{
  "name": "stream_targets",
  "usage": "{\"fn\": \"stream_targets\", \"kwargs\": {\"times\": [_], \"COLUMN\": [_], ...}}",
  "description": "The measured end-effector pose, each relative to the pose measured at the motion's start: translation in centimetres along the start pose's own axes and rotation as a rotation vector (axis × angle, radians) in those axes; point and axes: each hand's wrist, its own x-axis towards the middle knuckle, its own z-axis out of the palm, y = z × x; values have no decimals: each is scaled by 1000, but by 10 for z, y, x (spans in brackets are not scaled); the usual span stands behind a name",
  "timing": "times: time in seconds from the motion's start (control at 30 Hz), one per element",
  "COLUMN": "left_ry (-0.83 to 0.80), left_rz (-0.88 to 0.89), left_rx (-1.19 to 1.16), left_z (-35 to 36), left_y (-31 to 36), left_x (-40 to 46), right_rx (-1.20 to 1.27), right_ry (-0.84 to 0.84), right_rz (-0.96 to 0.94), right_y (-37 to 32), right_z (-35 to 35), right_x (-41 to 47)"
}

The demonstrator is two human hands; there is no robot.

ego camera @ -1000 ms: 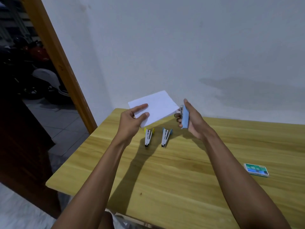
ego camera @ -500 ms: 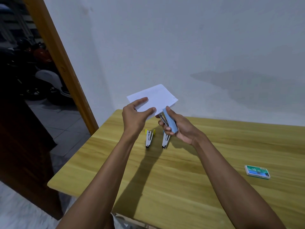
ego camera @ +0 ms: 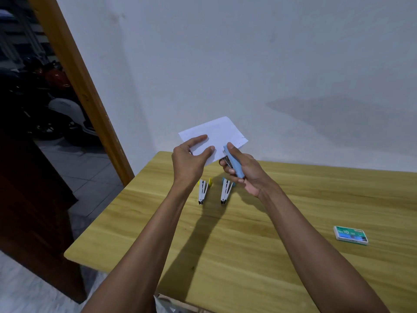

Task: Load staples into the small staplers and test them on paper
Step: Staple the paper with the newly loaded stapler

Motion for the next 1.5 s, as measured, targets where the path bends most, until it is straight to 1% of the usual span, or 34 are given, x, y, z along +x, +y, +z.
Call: {"fn": "stream_targets", "kwargs": {"times": [0.17,0.27,0.33,0.43,0.57,0.63,0.73,0.77,0.8,0.87,0.9,1.03,1.13,1.2,1.33,1.5], "left_ry": [0,14,9,-1,-27,-24,-1,6,11,15,14,17,68,60,38,74], "left_rz": [-52,-127,-164,-175,-206,-205,-193,-186,-182,-184,-186,-209,-222,-235,-265,-313], "left_rx": [-48,-113,-142,-150,-160,-173,-190,-192,-193,-203,-209,-201,-179,-150,-103,-99], "left_z": [2,2,1,0,0,1,-1,-2,-3,-4,-4,-1,-7,-14,-23,-45], "left_y": [-5,-6,-5,-1,-5,-8,-8,-8,-7,-8,-8,-11,-13,-15,-18,-35], "left_x": [0,1,1,0,-1,-1,1,2,3,4,4,1,3,6,8,6], "right_rx": [-34,-82,-128,-187,-273,-208,11,53,71,39,19,-18,-116,-164,-237,-310], "right_ry": [45,56,95,179,220,182,57,63,106,241,282,348,419,459,474,418], "right_rz": [-21,-46,-85,-135,-163,-125,1,5,-2,-43,-62,-109,-141,-154,-133,-59], "right_y": [-2,-1,1,4,7,9,8,8,7,9,11,14,10,8,11,-4], "right_z": [1,1,3,6,4,2,-1,-1,-2,-3,-3,5,5,4,4,-4], "right_x": [0,1,2,4,2,1,2,3,5,8,8,11,11,11,11,7]}}
